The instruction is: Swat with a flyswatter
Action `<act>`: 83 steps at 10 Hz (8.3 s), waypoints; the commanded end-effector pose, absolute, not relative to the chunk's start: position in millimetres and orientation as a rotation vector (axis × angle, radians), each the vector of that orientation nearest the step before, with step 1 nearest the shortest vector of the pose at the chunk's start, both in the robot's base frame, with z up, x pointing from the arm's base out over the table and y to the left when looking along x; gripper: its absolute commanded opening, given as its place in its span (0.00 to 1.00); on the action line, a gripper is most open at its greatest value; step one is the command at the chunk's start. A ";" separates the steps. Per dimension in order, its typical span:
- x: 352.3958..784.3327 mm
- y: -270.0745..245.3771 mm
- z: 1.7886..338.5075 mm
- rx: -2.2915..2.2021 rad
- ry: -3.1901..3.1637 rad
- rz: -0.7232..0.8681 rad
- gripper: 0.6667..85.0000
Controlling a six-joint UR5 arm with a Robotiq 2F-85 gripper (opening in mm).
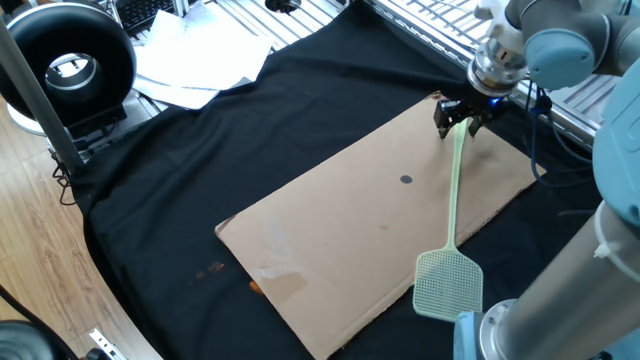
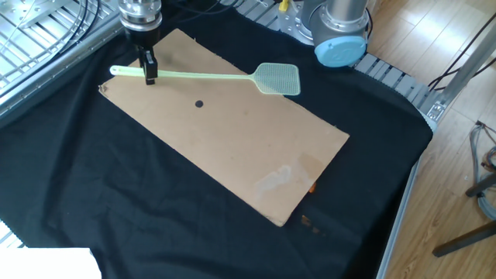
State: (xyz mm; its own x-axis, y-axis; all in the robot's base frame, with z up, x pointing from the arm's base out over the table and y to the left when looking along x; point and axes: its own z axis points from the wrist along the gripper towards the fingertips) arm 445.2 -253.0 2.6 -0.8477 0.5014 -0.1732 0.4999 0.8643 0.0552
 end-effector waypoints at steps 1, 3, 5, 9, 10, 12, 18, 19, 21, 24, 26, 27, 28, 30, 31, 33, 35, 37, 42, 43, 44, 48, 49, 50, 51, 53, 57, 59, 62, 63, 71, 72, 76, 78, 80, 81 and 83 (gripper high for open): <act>452.0 -256.6 1.5 0.775 2.835 0.001 0.67; 462.2 -243.5 6.8 0.778 2.801 0.095 0.66; 455.1 -244.5 6.7 0.754 2.823 0.088 0.61; 454.9 -243.6 8.0 -0.203 2.923 -0.018 0.59; 452.0 -246.9 7.1 -0.476 2.910 -0.064 0.59; 450.7 -246.7 5.7 -0.544 2.906 -0.071 0.59; 444.1 -249.2 5.2 -0.526 2.942 -0.079 0.41; 440.6 -252.5 5.2 -0.482 2.964 -0.093 0.30; 443.0 -245.9 9.4 -0.407 2.982 -0.082 0.19; 447.5 -244.8 18.7 -0.336 3.003 -0.068 0.02; 455.9 -247.1 22.4 -0.312 3.001 -0.092 0.02; 459.8 -243.4 26.2 -0.302 2.999 -0.078 0.01; 461.5 -240.1 32.4 -0.301 3.015 -0.074 0.01; 465.6 -227.1 44.1 -0.275 3.072 -0.047 0.01; 470.5 -217.7 47.5 -0.267 3.079 -0.015 0.01; 484.2 -196.8 62.4 -0.264 3.106 0.010 0.01; 501.8 -175.7 78.2 -0.296 3.110 0.001 0.01; 517.9 -142.9 94.1 -0.222 3.127 0.005 0.01; 553.5 -71.6 99.1 -0.208 3.081 -0.004 0.01; 553.6 -71.6 98.7 -0.220 3.080 -0.007 0.01; 555.7 -71.5 96.1 -0.227 3.078 -0.007 0.01; 558.1 -75.1 87.2 -0.213 3.087 -0.016 0.01; 550.9 -76.3 87.0 -0.198 3.116 -0.020 0.01; 545.8 -80.7 87.0 -0.204 3.136 -0.044 0.01; 543.8 -77.9 86.9 -0.206 3.144 -0.027 0.01; 546.5 -73.6 86.9 -0.206 3.132 -0.001 0.01; 548.8 -77.6 86.9 -0.332 3.114 -0.027 0.01; 559.1 -70.4 87.3 -0.354 3.069 0.008 0.01; 563.1 -69.9 78.4 -0.351 3.072 0.030 0.01; 548.5 -80.2 84.3 -0.362 3.080 -0.004 0.01; 561.0 -72.7 78.3 -0.377 3.044 -0.006 0.01; 568.9 -63.0 74.3 -0.374 3.039 0.000 0.01; 521.5 -92.6 86.9 -0.341 3.064 0.015 0.01; 499.8 -103.5 87.9 -0.320 3.053 0.046 0.01; 503.4 -107.3 84.7 -0.327 3.025 0.055 0.01; 512.0 -104.9 82.8 -0.344 3.036 0.031 0.01; 536.0 -78.0 82.6 -0.349 3.053 0.036 0.01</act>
State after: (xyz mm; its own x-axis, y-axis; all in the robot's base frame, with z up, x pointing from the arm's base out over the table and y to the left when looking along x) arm 517.7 -97.3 82.8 -0.9711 -0.2269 -0.0739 -0.2279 0.9737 0.0047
